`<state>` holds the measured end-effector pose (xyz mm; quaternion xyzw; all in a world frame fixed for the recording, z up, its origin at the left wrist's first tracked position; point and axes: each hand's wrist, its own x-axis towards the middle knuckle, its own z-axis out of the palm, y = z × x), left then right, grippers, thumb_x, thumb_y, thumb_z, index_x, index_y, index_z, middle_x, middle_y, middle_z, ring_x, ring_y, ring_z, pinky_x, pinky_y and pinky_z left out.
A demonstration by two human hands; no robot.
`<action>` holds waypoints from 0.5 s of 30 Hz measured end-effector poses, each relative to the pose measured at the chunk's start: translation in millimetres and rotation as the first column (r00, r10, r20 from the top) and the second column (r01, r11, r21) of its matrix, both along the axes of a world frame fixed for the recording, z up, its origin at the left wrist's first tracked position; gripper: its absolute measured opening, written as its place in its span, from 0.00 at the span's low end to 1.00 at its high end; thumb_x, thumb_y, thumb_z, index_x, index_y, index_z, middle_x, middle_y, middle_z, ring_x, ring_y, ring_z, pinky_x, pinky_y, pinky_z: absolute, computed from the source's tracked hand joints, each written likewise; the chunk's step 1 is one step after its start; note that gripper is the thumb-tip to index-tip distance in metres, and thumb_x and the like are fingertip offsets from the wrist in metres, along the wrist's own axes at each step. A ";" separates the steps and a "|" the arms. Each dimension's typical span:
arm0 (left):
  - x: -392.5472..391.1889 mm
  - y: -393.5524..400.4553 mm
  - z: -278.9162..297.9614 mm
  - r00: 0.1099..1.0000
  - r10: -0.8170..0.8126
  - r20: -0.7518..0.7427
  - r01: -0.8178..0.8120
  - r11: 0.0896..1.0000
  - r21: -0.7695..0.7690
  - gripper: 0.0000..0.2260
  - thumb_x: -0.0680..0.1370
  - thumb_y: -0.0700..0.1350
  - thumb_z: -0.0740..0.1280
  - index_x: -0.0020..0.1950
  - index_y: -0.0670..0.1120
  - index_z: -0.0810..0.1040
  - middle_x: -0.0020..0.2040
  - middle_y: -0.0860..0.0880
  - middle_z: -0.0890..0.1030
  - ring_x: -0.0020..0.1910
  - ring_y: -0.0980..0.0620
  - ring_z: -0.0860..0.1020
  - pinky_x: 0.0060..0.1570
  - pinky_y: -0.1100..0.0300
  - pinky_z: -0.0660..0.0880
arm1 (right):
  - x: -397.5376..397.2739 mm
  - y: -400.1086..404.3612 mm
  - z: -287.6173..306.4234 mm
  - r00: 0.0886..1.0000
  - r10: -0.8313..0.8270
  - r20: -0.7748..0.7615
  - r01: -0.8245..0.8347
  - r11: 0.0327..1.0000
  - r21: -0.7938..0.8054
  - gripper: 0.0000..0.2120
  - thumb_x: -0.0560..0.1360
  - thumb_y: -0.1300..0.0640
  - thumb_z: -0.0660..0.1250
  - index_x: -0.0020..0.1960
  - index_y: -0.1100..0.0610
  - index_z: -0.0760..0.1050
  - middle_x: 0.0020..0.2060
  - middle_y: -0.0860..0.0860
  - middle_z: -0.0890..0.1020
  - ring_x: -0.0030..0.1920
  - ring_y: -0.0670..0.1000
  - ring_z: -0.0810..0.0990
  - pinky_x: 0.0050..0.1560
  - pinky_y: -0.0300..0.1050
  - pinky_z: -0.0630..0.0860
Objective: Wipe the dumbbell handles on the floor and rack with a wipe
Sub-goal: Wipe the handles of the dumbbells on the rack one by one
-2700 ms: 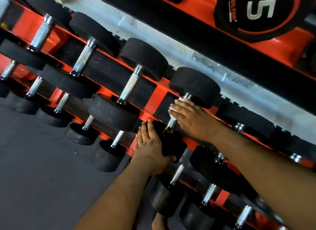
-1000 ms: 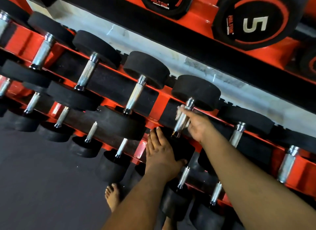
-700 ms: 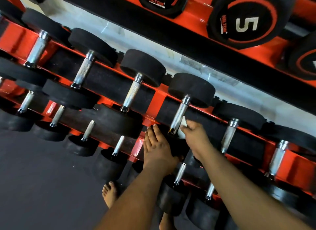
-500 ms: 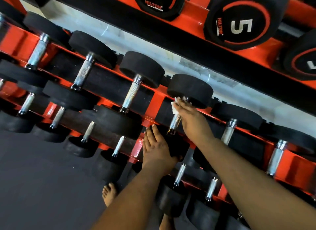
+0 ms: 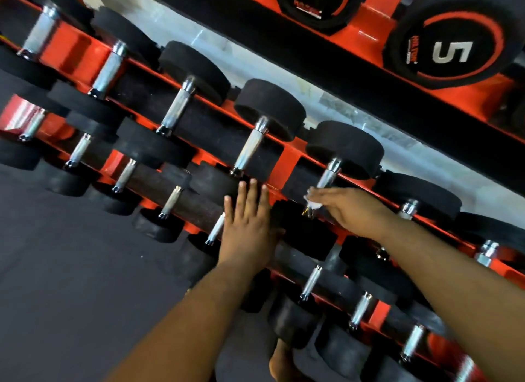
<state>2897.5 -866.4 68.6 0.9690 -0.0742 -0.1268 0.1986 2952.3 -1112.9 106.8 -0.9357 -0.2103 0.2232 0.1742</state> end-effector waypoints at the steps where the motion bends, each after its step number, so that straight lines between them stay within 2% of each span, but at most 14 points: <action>1: 6.1 11.1 0.3 0.999 0.040 0.032 -0.040 0.999 0.014 0.44 0.79 0.63 0.64 0.84 0.45 0.44 0.83 0.45 0.40 0.80 0.46 0.33 0.77 0.44 0.32 | 3.5 10.7 -2.3 0.995 -0.089 0.034 0.086 0.993 0.082 0.25 0.79 0.68 0.62 0.72 0.51 0.74 0.71 0.49 0.75 0.71 0.48 0.74 0.72 0.46 0.70; 3: 21.3 35.8 -0.3 0.989 0.141 0.033 -0.142 0.989 0.034 0.46 0.78 0.64 0.65 0.83 0.45 0.43 0.83 0.44 0.40 0.81 0.45 0.34 0.77 0.44 0.33 | 16.7 41.9 -11.7 0.965 -0.241 0.101 0.214 0.952 0.220 0.21 0.81 0.65 0.63 0.71 0.51 0.75 0.66 0.51 0.81 0.64 0.51 0.80 0.65 0.47 0.76; 5: 37.5 57.4 0.1 0.973 0.226 -0.034 -0.225 0.974 0.028 0.48 0.77 0.65 0.65 0.83 0.43 0.41 0.83 0.42 0.38 0.81 0.45 0.34 0.78 0.45 0.34 | 33.6 75.9 -22.2 0.927 -0.347 0.142 0.298 0.913 0.279 0.17 0.81 0.61 0.64 0.67 0.49 0.76 0.60 0.52 0.84 0.56 0.54 0.83 0.56 0.50 0.80; 6: 44.3 64.9 0.6 0.967 0.246 -0.070 -0.245 0.969 0.022 0.50 0.77 0.66 0.66 0.83 0.42 0.40 0.83 0.41 0.38 0.81 0.45 0.34 0.79 0.45 0.35 | 39.6 90.6 -27.3 0.918 -0.361 0.164 0.304 0.907 0.292 0.17 0.80 0.61 0.64 0.66 0.49 0.76 0.59 0.52 0.84 0.55 0.56 0.83 0.54 0.52 0.80; 8: 58.0 77.5 -1.0 0.960 0.246 -0.133 -0.247 0.969 0.007 0.53 0.74 0.67 0.68 0.82 0.41 0.39 0.83 0.40 0.39 0.81 0.44 0.36 0.79 0.46 0.37 | 53.3 121.1 -36.9 0.924 -0.312 0.223 0.233 0.918 0.322 0.19 0.79 0.64 0.64 0.67 0.52 0.77 0.61 0.53 0.83 0.59 0.55 0.82 0.60 0.50 0.79; 10: 69.9 80.2 -2.2 0.958 0.210 -0.194 -0.217 0.976 -0.010 0.57 0.72 0.67 0.71 0.82 0.40 0.39 0.83 0.40 0.41 0.82 0.44 0.38 0.80 0.46 0.39 | 69.2 141.4 -45.2 0.933 -0.202 0.297 0.110 0.948 0.299 0.20 0.78 0.67 0.63 0.68 0.56 0.77 0.68 0.52 0.79 0.67 0.52 0.78 0.68 0.47 0.74; 11: 74.0 78.5 -2.0 0.954 0.201 -0.222 -0.209 0.978 -0.012 0.58 0.71 0.66 0.72 0.82 0.40 0.38 0.83 0.40 0.41 0.82 0.44 0.38 0.80 0.45 0.40 | 75.7 148.7 -49.0 0.943 -0.118 0.312 0.046 0.973 0.228 0.22 0.78 0.69 0.62 0.69 0.56 0.76 0.70 0.52 0.76 0.71 0.52 0.75 0.70 0.47 0.72; 13: 79.8 75.4 -2.1 0.941 0.205 -0.269 -0.217 0.976 -0.016 0.60 0.70 0.65 0.73 0.81 0.39 0.36 0.83 0.39 0.40 0.81 0.42 0.37 0.80 0.45 0.39 | 85.9 157.6 -58.1 0.943 0.165 0.289 -0.170 0.985 -0.011 0.25 0.78 0.69 0.59 0.73 0.56 0.73 0.75 0.53 0.71 0.76 0.54 0.67 0.76 0.50 0.63; 15: 81.2 71.5 -1.2 0.929 0.213 -0.302 -0.233 0.972 -0.032 0.62 0.69 0.65 0.74 0.81 0.39 0.35 0.82 0.38 0.38 0.81 0.42 0.36 0.79 0.46 0.38 | 94.2 151.4 -61.7 0.881 0.422 0.215 -0.369 0.896 -0.247 0.28 0.79 0.63 0.51 0.77 0.54 0.67 0.78 0.51 0.65 0.80 0.54 0.59 0.78 0.52 0.46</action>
